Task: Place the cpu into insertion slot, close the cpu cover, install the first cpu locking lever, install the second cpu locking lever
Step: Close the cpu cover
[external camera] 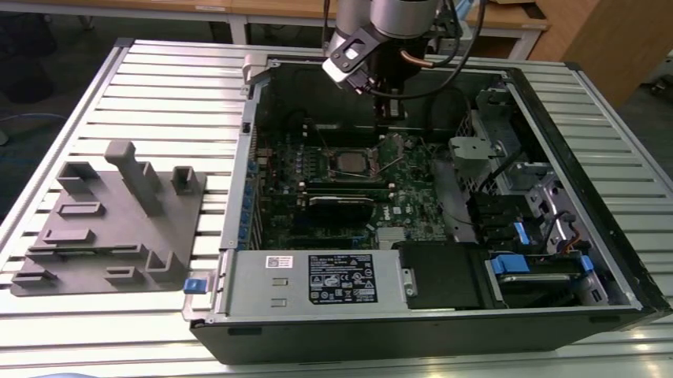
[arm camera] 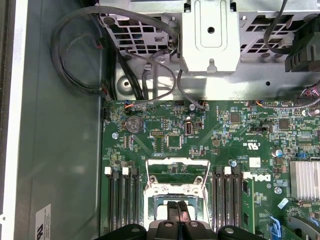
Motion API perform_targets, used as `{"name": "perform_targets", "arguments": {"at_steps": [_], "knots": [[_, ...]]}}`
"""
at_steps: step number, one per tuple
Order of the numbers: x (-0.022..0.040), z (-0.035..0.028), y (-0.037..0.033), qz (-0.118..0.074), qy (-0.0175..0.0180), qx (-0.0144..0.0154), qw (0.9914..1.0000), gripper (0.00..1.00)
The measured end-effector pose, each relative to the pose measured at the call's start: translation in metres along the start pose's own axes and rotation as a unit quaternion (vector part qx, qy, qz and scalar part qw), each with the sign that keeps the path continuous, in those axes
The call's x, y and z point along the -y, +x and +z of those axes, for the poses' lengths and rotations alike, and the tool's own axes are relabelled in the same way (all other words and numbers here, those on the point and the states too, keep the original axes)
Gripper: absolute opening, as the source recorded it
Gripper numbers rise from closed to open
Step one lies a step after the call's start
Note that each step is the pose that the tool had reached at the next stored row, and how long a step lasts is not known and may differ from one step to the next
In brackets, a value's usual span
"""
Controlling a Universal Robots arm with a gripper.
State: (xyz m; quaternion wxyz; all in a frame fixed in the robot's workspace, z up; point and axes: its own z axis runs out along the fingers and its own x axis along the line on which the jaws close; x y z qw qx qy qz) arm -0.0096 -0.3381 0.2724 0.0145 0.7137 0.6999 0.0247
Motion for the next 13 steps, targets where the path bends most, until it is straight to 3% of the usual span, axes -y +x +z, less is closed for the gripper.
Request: {"name": "perform_targets", "arguments": {"at_steps": [8, 13], "knots": [[-0.0061, 0.0006, 0.0001, 0.0, 0.0, 0.0, 1.0, 0.11], [-0.0129, 0.001, 0.0002, 0.0, 0.0, 0.0, 1.0, 0.11]]}}
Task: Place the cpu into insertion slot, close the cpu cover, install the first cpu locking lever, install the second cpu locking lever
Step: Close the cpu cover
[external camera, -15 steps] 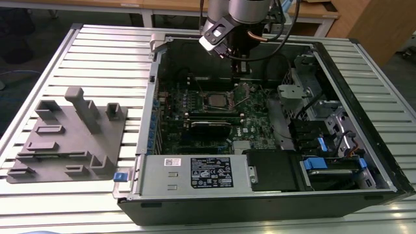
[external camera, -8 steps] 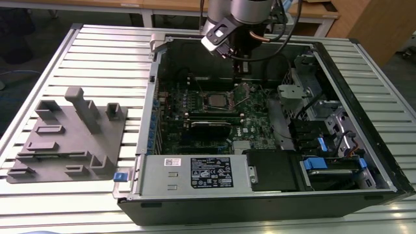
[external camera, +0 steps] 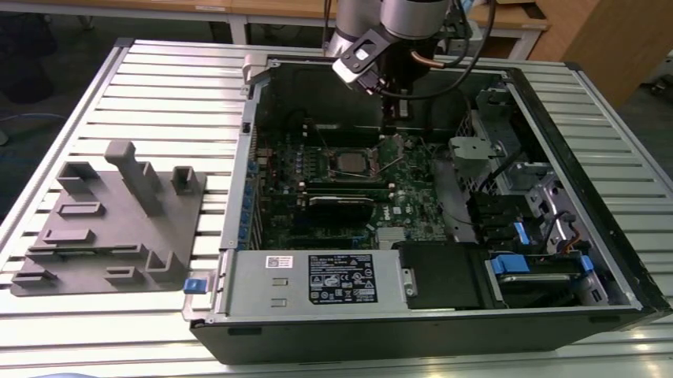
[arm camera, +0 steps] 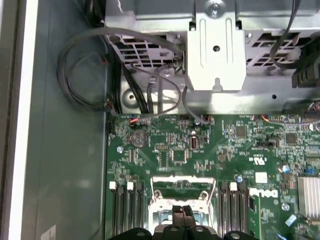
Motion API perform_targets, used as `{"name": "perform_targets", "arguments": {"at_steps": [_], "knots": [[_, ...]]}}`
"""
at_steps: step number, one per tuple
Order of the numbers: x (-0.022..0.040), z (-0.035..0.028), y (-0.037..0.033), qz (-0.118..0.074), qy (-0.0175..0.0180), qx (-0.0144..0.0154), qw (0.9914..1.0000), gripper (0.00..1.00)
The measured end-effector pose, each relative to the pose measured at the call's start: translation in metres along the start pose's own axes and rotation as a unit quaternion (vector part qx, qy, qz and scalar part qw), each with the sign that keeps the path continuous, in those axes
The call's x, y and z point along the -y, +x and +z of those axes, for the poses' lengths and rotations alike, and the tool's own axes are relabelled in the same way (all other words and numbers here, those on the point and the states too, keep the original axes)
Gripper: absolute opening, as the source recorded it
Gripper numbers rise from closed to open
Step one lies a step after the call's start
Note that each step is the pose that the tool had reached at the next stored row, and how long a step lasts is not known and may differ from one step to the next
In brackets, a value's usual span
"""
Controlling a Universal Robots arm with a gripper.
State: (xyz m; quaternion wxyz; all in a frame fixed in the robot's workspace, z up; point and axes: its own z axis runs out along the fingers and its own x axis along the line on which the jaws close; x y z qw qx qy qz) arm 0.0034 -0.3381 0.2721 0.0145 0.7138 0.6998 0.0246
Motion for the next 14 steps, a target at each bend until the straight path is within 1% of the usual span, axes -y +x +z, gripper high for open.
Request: {"name": "perform_targets", "arguments": {"at_steps": [4, 14], "knots": [[-0.0037, 0.0002, 0.0001, 0.0, 0.0, 0.0, 1.0, 0.11], [-0.0048, 0.0003, 0.0001, 0.0, 0.0, 0.0, 1.0, 0.11]]}}
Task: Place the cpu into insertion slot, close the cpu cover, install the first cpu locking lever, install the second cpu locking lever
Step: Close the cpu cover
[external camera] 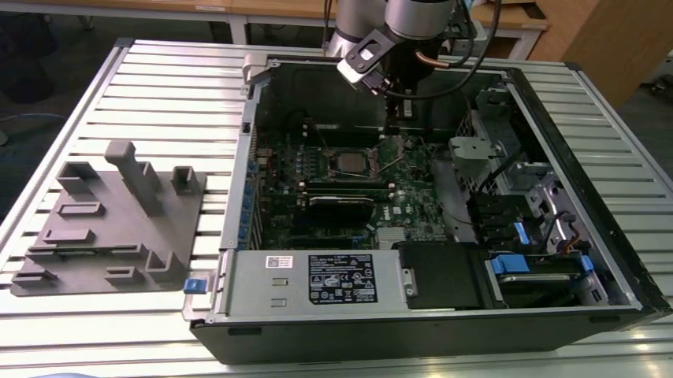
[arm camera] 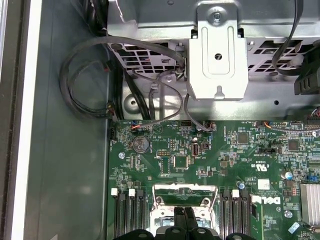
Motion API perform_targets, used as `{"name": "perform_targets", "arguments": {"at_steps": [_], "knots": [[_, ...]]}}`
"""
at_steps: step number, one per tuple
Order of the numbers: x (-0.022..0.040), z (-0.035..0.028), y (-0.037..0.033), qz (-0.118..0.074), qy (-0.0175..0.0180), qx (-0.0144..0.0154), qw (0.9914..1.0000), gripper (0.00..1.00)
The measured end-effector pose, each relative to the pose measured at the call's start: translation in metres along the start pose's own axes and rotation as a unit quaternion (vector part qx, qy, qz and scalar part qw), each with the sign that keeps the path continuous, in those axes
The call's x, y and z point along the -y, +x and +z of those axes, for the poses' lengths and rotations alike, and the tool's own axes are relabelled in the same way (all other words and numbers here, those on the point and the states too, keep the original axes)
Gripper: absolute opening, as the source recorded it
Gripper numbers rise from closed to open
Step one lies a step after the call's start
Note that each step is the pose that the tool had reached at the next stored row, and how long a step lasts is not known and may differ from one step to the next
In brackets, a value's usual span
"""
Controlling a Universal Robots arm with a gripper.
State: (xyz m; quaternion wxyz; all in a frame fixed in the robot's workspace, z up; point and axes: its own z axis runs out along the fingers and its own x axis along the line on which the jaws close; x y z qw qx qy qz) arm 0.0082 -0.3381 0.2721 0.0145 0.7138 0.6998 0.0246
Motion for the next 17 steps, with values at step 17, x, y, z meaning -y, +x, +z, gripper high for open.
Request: {"name": "perform_targets", "arguments": {"at_steps": [17], "knots": [[-0.0079, 0.0005, 0.0002, 0.0, 0.0, -0.0001, 1.0, 0.11]]}}
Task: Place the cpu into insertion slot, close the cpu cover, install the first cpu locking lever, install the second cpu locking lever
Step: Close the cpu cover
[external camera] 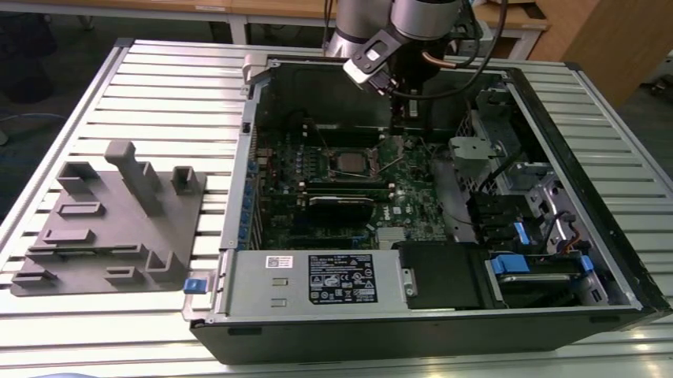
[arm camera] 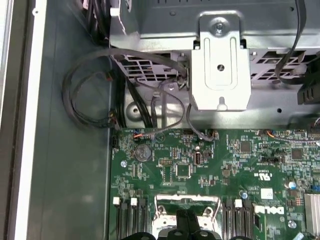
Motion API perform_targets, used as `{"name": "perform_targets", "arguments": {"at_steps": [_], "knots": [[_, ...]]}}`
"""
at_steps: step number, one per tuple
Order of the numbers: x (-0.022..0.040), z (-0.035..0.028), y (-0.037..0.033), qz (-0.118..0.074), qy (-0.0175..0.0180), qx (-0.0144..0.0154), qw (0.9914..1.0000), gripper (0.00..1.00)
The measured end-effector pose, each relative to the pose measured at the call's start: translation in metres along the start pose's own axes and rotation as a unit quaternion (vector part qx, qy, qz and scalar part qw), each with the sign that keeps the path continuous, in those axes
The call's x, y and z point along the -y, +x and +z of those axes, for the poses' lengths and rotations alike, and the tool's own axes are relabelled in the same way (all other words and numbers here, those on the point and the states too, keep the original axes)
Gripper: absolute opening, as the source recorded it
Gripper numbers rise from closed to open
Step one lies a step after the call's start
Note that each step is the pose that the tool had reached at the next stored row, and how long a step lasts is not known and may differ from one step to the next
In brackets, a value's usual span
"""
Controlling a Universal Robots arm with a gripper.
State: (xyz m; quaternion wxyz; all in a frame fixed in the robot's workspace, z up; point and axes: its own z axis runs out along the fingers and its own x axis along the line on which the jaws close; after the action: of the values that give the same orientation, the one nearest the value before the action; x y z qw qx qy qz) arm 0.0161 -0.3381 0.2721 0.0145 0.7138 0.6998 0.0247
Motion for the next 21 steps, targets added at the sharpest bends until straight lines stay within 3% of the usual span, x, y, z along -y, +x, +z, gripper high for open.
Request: {"name": "perform_targets", "arguments": {"at_steps": [7, 13, 19, 21], "knots": [[-0.0094, 0.0005, 0.0002, 0.0, 0.0, 0.0, 1.0, 0.11], [-0.0106, 0.0006, 0.0002, 0.0, 0.0, 0.0, 1.0, 0.11], [-0.0238, 0.0015, 0.0004, 0.0, 0.0, 0.0, 1.0, 0.11], [-0.0256, 0.0016, 0.0005, 0.0, 0.0, 0.0, 1.0, 0.11]]}}
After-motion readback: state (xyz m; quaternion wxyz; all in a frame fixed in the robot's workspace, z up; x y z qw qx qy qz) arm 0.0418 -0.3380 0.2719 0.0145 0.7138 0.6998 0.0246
